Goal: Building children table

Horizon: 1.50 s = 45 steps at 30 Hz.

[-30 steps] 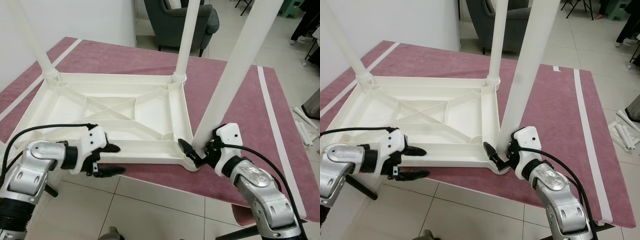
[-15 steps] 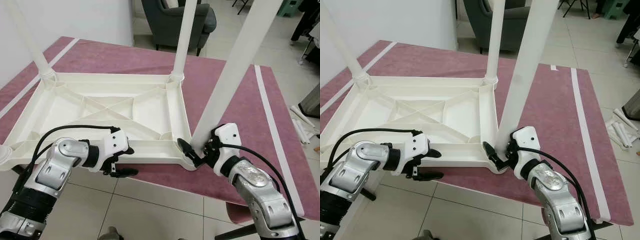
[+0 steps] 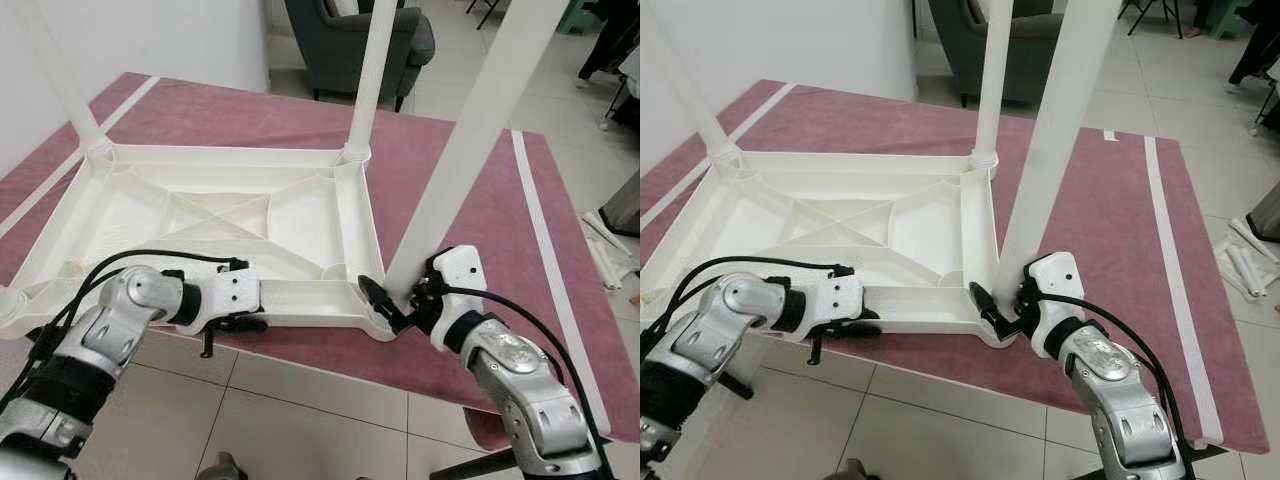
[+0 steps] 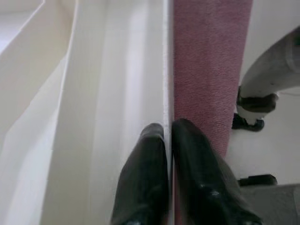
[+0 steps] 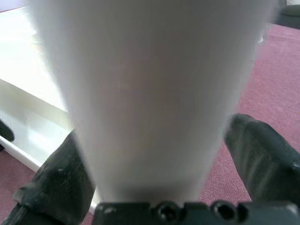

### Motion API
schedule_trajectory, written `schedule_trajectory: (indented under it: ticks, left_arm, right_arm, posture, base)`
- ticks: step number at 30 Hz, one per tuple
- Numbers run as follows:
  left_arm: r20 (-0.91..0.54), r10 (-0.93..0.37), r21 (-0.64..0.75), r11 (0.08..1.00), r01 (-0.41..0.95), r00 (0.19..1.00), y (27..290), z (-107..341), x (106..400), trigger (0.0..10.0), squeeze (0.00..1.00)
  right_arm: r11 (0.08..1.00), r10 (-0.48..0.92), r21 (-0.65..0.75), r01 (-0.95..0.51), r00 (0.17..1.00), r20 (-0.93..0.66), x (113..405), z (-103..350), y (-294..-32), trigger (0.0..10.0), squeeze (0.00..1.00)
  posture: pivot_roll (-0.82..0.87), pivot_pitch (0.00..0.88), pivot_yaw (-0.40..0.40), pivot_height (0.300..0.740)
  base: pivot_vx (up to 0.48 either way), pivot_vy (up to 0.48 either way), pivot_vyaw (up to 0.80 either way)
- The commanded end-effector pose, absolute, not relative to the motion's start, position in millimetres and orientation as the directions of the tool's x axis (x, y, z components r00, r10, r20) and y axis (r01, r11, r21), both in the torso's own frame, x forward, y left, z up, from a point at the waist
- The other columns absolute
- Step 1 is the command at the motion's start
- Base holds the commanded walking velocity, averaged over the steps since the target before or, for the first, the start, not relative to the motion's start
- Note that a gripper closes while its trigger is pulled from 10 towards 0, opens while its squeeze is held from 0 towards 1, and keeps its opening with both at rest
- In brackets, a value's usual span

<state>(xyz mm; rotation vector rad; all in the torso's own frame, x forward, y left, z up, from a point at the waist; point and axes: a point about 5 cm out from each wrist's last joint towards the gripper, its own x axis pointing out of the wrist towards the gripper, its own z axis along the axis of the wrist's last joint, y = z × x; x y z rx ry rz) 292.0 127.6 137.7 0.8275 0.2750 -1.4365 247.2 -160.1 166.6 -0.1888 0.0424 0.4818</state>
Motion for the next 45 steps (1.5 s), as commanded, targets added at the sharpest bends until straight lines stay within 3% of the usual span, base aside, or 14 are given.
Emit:
schedule_trajectory:
  ticks: [1, 4, 7, 11, 14, 23, 27, 31, 32, 38, 39, 40, 45]
  left_arm:
    - [-0.628, -0.766, 0.346, -0.116, 0.931, 0.138, 122, 138, 292, 0.0, 0.0]
    - [-0.622, -0.777, 0.352, -0.165, 0.921, 0.098, 116, 141, 292, 0.0, 0.0]
    - [-0.607, -0.794, 0.39, -0.27, 0.881, 0.026, 98, 150, 293, 0.0, 0.0]
    - [-0.603, -0.798, 0.424, -0.325, 0.845, -0.004, 85, 156, 296, 0.0, 0.0]
    - [-0.605, -0.796, 0.476, -0.374, 0.796, -0.013, 68, 163, 305, 0.0, 0.0]
    - [-0.608, -0.794, 0.547, -0.408, 0.731, 0.011, 42, 171, 318, 0.0, 0.0]
    - [-0.61, -0.791, 0.573, -0.404, 0.713, 0.042, 39, 173, 323, 0.0, 0.0]
    - [-0.591, -0.796, 0.631, -0.357, 0.688, 0.129, 33, 177, 335, 0.0, 0.0]
    - [-0.566, -0.8, 0.673, -0.309, 0.672, 0.198, 31, 178, 342, 0.0, 0.0]
    - [-0.501, -0.81, 0.737, -0.214, 0.641, 0.306, 29, 179, 351, 0.0, 0.0]
    - [-0.493, -0.806, 0.744, -0.194, 0.64, 0.328, 31, 178, 352, 4.4, 0.0]
    - [-0.493, -0.802, 0.742, -0.185, 0.645, 0.337, 33, 176, 353, 10.0, 0.0]
    - [-0.518, -0.806, 0.706, -0.214, 0.676, 0.286, 39, 168, 348, 10.0, 0.0]
  right_arm:
    - [0.871, 0.447, -0.181, -0.457, 0.889, -0.096, 248, 166, -164, 10.0, 0.0]
    - [0.865, 0.455, -0.189, -0.465, 0.885, -0.099, 246, 167, -163, 10.0, 0.0]
    - [0.837, 0.495, -0.203, -0.508, 0.862, -0.115, 239, 169, -164, 10.0, 0.0]
    - [0.824, 0.512, -0.208, -0.527, 0.85, -0.126, 232, 171, -167, 10.0, 0.0]
    - [0.82, 0.51, -0.216, -0.529, 0.848, -0.141, 225, 173, -176, 10.0, 0.0]
    - [0.832, 0.484, -0.223, -0.508, 0.861, -0.156, 215, 176, -188, 10.0, 0.0]
    - [0.833, 0.482, -0.223, -0.507, 0.862, -0.157, 214, 177, -189, 10.0, 0.0]
    - [0.858, 0.426, -0.243, -0.453, 0.891, -0.157, 218, 176, -196, 10.0, 0.0]
    - [0.902, 0.31, -0.27, -0.338, 0.94, -0.142, 229, 175, -207, 10.0, 0.0]
    - [0.929, 0.184, -0.308, -0.206, 0.978, -0.101, 243, 176, -216, 10.0, 0.0]
    - [0.931, 0.161, -0.319, -0.181, 0.983, -0.086, 249, 176, -216, 10.0, 0.0]
    - [0.931, 0.152, -0.324, -0.169, 0.985, -0.079, 252, 176, -215, 10.0, 0.0]
    - [0.917, 0.206, -0.33, -0.223, 0.975, -0.087, 256, 173, -205, 10.0, 0.0]
  posture:
    - [0.06, 0.035, 0.023, 0.74]
    - [0.06, 0.035, 0.025, 0.74]
    - [0.05, 0.035, 0.028, 0.74]
    - [0.04, 0.035, 0.031, 0.74]
    - [0.02, 0.033, 0.04, 0.74]
    - [0.01, 0.033, 0.047, 0.74]
    - [0.0, 0.033, 0.049, 0.74]
    - [0.0, 0.034, 0.051, 0.74]
    - [0.0, 0.035, 0.05, 0.74]
    - [0.01, 0.036, 0.048, 0.74]
    - [0.01, 0.036, 0.044, 0.74]
    - [0.01, 0.036, 0.044, 0.74]
    - [0.03, 0.034, 0.032, 0.74]
  base:
    - [0.0, 0.0, 0.0]
    - [0.0, 0.0, 0.0]
    - [0.0, 0.0, 0.0]
    - [0.0, 0.0, 0.0]
    - [0.0, 0.0, 0.0]
    - [0.0, 0.0, 0.0]
    - [0.0, 0.0, 0.0]
    - [0.0, 0.0, 0.0]
    - [0.0, 0.0, 0.0]
    - [0.0, 0.0, 0.0]
    - [0.0, 0.0, 0.0]
    - [0.0, 0.0, 0.0]
    - [0.0, 0.0, 0.0]
